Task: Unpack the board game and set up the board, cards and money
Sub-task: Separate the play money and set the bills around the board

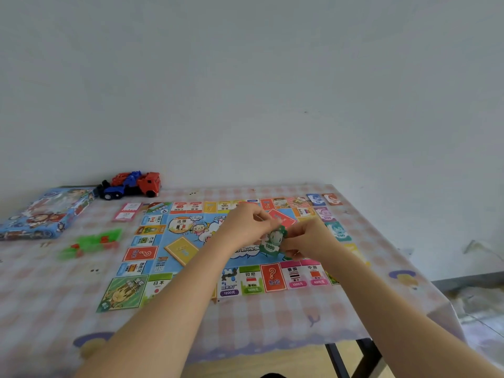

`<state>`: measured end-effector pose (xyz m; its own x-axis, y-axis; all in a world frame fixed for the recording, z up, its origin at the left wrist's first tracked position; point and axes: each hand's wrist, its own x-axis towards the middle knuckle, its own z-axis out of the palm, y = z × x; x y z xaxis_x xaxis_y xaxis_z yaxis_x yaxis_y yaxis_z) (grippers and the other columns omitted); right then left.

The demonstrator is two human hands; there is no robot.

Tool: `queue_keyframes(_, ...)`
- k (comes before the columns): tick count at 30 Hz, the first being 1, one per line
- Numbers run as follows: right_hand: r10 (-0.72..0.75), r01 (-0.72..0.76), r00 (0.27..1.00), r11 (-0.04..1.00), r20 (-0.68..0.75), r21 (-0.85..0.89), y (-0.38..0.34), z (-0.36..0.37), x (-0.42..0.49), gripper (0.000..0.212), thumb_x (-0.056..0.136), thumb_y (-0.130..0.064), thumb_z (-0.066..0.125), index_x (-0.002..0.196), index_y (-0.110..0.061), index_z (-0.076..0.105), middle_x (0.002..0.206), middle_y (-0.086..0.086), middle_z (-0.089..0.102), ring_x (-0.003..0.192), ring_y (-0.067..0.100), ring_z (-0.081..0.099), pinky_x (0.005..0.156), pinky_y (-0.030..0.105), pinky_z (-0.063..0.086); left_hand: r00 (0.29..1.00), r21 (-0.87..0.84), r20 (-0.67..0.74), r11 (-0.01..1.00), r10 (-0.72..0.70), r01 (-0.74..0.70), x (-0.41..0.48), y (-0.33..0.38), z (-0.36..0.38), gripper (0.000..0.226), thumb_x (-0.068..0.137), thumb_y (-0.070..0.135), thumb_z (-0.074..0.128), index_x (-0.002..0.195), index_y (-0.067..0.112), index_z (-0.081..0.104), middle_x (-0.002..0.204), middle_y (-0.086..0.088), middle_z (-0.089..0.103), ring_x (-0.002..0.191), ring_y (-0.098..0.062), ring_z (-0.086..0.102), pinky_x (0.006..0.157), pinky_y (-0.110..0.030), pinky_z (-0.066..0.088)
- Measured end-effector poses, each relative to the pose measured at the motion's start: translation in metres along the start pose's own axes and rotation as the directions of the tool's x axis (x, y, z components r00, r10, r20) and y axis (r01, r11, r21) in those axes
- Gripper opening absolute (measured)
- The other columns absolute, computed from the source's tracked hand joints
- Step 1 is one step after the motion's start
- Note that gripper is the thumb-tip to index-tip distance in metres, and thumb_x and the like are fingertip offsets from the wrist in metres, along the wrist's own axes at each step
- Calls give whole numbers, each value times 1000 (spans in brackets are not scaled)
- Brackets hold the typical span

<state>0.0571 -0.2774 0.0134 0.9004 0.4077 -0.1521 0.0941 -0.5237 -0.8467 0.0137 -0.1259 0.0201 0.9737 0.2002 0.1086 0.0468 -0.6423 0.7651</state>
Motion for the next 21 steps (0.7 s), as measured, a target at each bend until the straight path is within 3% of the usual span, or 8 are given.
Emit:
queue_keyframes(2,6,-6,1000,1000,-8,2,2,1,-1,7,81,0,69,86,-3,72,71,9,68,55,12,61,48,16,52,999,-53,-27,998,-46,45,-3,0,1,28,90,40,60,92,13,67,75,1,68,52,-5,62,54,-20,51)
queue_keyframes(6,-2,2,1000,1000,-4,2,0,5,-3,5,83,-3,68,87,-4,72,69,7,67,55,12,60,53,18,56,997,-69,-25,995,-72,70,-5,0,3,14,93,24,59,83,15,63,71,-3,70,60,-14,68,71,-31,59)
queue_keyframes(12,35,-35,999,998,4,44,-3,6,-2,13,86,-1,63,97,-2,70,75,6,67,61,14,64,55,20,58,994,-100,-56,991,-98,92,-3,-2,5,13,92,21,59,84,12,63,67,-3,68,60,-15,68,75,-36,59)
queue_keyframes(17,41,-40,999,999,-17,21,-1,7,0,14,86,-3,64,99,-3,70,78,9,69,63,17,67,61,25,59,996,-111,3,990,-91,91,-4,-1,7,28,81,38,71,88,12,68,77,-1,71,67,-14,70,76,-34,59)
queue_keyframes(21,52,-51,998,999,-19,15,-2,7,3,16,86,-7,66,102,-4,70,81,8,70,62,15,67,58,22,58,991,-90,73,988,-116,123,-5,1,2,34,71,34,81,95,13,67,89,-4,70,75,-15,70,75,-33,59)
